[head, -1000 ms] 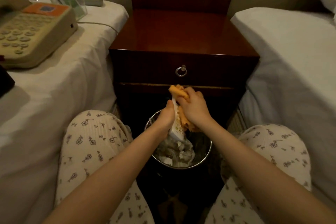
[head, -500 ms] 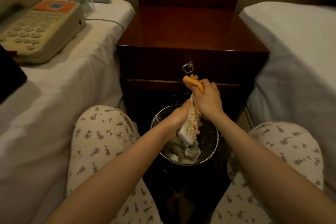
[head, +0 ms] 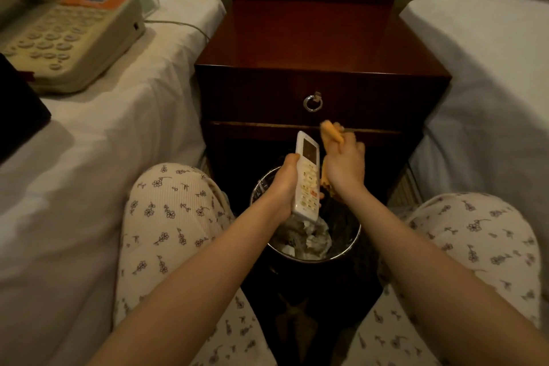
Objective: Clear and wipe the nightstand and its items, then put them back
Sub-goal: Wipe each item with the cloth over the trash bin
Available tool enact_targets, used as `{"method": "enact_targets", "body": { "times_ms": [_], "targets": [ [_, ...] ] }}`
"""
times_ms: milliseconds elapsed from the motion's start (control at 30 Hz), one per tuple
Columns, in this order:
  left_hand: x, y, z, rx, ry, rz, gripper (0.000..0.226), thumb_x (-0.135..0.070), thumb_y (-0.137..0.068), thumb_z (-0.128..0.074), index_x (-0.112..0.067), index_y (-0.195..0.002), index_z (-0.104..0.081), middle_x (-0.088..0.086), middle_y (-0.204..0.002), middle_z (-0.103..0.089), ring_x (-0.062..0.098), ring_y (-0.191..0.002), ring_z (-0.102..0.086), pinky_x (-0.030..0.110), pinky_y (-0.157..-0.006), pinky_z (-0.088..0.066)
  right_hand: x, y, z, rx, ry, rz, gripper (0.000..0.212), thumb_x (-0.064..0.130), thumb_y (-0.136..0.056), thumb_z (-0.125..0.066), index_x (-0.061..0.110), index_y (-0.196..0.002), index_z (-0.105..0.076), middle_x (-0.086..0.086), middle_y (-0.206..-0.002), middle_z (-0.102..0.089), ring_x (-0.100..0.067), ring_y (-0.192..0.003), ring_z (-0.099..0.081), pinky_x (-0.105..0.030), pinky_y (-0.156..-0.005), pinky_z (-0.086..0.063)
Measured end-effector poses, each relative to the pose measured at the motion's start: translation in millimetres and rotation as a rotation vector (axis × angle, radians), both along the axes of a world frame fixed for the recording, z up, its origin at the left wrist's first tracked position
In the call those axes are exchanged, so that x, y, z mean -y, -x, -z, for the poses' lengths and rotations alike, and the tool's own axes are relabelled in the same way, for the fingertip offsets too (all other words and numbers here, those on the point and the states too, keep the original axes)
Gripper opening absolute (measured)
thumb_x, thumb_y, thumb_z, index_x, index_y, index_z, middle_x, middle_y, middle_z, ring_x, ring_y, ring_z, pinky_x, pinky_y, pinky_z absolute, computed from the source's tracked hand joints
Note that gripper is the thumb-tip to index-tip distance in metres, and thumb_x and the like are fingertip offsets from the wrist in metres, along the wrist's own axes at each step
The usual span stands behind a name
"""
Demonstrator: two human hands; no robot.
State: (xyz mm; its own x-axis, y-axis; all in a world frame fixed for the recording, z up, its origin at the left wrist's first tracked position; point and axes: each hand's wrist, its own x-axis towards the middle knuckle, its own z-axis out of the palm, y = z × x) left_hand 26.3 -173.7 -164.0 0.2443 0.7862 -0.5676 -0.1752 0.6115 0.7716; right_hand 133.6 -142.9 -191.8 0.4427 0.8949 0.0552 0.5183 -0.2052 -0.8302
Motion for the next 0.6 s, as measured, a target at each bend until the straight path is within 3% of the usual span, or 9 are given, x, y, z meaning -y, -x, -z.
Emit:
{"method": "enact_targets", "body": {
  "times_ms": [67,133,233,300,367,400,500,533,600],
  "targets": [
    [-1.6,-1.9,3.4,0.039,-0.021,-0.068,0.04,-0.034,-0.101,-0.026,-0.009,-0.101,-0.056,0.009,-0.075,-0.057,0.019,-0.065,-0.055,0.028,-0.056,-0.048,4.9,11.4,-7.5,0.079,-0.146,-0.233,0.028,0.026,-0.097,-0.043,0.015,-0.121,-0.049,-0.009,-0.12,-0.044,-0.021,-0.098,-0.051,-0.026,-0.075,-0.04],
    [-4.9,-2.5,8.9,0.071,-0.023,-0.123,0.036,-0.031,-0.102,-0.027,-0.013,-0.094,-0.056,0.008,-0.081,-0.06,0.017,-0.068,-0.057,0.027,-0.059,-0.048,12.6,20.6,-2.5,0.187,-0.117,-0.397,0.026,0.025,-0.095,-0.043,0.017,-0.12,-0.049,-0.008,-0.115,-0.045,-0.02,-0.096,-0.05,-0.028,-0.074,-0.041],
    [-5.0,-2.7,11.9,0.027,0.003,-0.109,0.044,-0.036,-0.102,-0.025,-0.007,-0.118,-0.054,0.014,-0.099,-0.06,0.022,-0.076,-0.058,0.032,-0.068,-0.048,11.4,13.0,5.1,0.144,0.088,-0.211,0.033,0.026,-0.097,-0.036,0.015,-0.127,-0.042,-0.014,-0.123,-0.043,-0.031,-0.101,-0.052,-0.038,-0.084,-0.045],
    [-5.4,-2.1,12.6,0.017,-0.002,-0.109,0.043,-0.037,-0.102,-0.025,-0.006,-0.104,-0.056,0.012,-0.084,-0.063,0.02,-0.072,-0.06,0.029,-0.064,-0.05,13.4,13.0,0.1,0.104,0.003,-0.186,0.031,0.024,-0.098,-0.036,0.013,-0.126,-0.043,-0.013,-0.122,-0.042,-0.028,-0.098,-0.052,-0.036,-0.081,-0.046],
    [-8.0,-3.3,13.8,0.08,-0.028,-0.143,0.04,-0.031,-0.103,-0.025,-0.012,-0.084,-0.055,0.006,-0.067,-0.06,0.013,-0.06,-0.061,0.019,-0.047,-0.05,17.1,22.3,-4.2,0.079,-0.084,-0.318,0.025,0.022,-0.097,-0.039,0.014,-0.119,-0.046,-0.01,-0.115,-0.044,-0.02,-0.091,-0.051,-0.026,-0.071,-0.043],
    [-9.4,-3.8,14.8,0.115,-0.038,-0.172,0.039,-0.03,-0.103,-0.025,-0.015,-0.081,-0.054,0.005,-0.068,-0.059,0.011,-0.062,-0.059,0.015,-0.043,-0.049,20.4,28.1,-1.3,0.082,-0.061,-0.376,0.023,0.022,-0.098,-0.038,0.014,-0.118,-0.046,-0.009,-0.113,-0.045,-0.018,-0.089,-0.05,-0.025,-0.07,-0.042],
    [-10.7,-3.0,15.7,0.119,-0.009,-0.19,0.043,-0.034,-0.103,-0.024,-0.013,-0.08,-0.055,0.004,-0.077,-0.057,0.013,-0.071,-0.056,0.025,-0.059,-0.049,25.9,29.9,12.0,0.02,0.18,-0.268,0.03,0.028,-0.099,-0.033,0.017,-0.125,-0.043,-0.011,-0.124,-0.045,-0.025,-0.098,-0.054,-0.034,-0.08,-0.045],
    [-10.1,-1.7,16.7,0.094,-0.003,-0.189,0.043,-0.035,-0.103,-0.024,-0.013,-0.081,-0.053,0.004,-0.077,-0.057,0.014,-0.073,-0.056,0.027,-0.063,-0.047,26.7,28.5,13.0,-0.022,0.194,-0.21,0.031,0.028,-0.099,-0.033,0.017,-0.126,-0.043,-0.012,-0.126,-0.044,-0.026,-0.101,-0.054,-0.035,-0.083,-0.045],
    [-11.1,-0.6,18.0,0.098,-0.002,-0.207,0.042,-0.035,-0.102,-0.025,-0.014,-0.082,-0.055,0.004,-0.077,-0.057,0.014,-0.074,-0.057,0.027,-0.065,-0.046,30.4,30.3,6.6,-0.045,0.041,-0.231,0.027,0.024,-0.098,-0.037,0.014,-0.122,-0.046,-0.01,-0.12,-0.045,-0.021,-0.097,-0.054,-0.027,-0.077,-0.044]
  ]
}}
